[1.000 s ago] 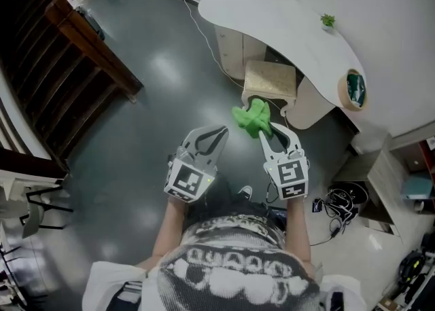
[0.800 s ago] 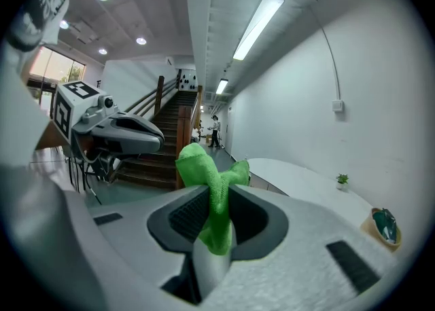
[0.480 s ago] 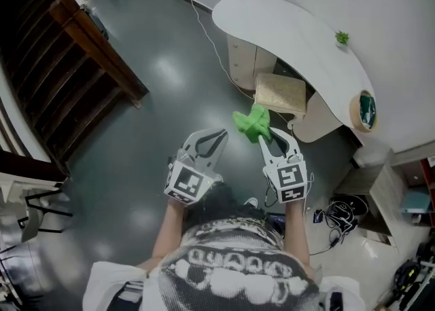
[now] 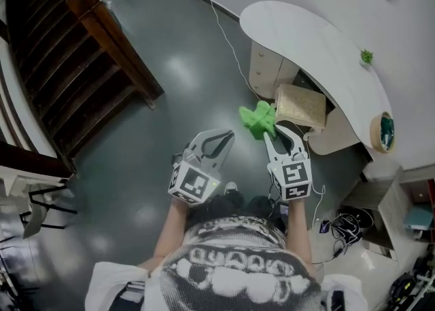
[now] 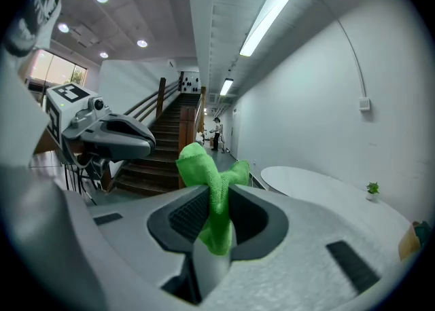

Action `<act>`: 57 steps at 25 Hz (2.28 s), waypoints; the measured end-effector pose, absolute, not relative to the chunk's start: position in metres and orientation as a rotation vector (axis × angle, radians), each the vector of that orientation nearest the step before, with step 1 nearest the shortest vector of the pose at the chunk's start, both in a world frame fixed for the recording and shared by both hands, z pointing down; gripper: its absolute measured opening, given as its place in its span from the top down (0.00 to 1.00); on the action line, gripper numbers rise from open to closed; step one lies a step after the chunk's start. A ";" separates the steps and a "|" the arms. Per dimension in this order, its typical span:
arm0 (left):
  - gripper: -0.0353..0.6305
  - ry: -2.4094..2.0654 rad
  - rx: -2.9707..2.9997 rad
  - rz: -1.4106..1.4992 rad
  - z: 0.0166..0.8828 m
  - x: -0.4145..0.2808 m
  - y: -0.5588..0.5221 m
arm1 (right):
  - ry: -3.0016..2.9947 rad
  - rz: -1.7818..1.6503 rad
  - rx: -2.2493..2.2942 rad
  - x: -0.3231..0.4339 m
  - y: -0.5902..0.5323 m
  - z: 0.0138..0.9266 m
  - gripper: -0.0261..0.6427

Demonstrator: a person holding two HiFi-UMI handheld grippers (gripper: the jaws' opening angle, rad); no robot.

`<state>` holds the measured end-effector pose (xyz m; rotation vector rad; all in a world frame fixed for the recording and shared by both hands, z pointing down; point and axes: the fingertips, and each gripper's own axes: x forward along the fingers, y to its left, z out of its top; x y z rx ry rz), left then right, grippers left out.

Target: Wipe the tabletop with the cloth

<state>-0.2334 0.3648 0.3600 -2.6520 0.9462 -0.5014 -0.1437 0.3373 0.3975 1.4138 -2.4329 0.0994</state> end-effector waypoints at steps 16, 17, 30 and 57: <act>0.93 0.992 -2.720 -0.457 0.375 -0.263 0.303 | -2.379 0.124 1.354 -0.169 0.278 0.415 0.83; 0.93 1.002 -2.716 -0.461 0.376 -0.264 0.296 | -2.383 0.126 1.351 -0.169 0.271 0.416 0.83; 0.93 0.974 -2.676 -0.508 0.375 -0.212 0.149 | -2.416 0.129 1.346 -0.124 0.115 0.422 0.83; 0.93 0.800 -2.679 -0.644 0.392 -0.088 -0.002 | -2.419 0.277 1.506 0.000 -0.031 0.439 0.83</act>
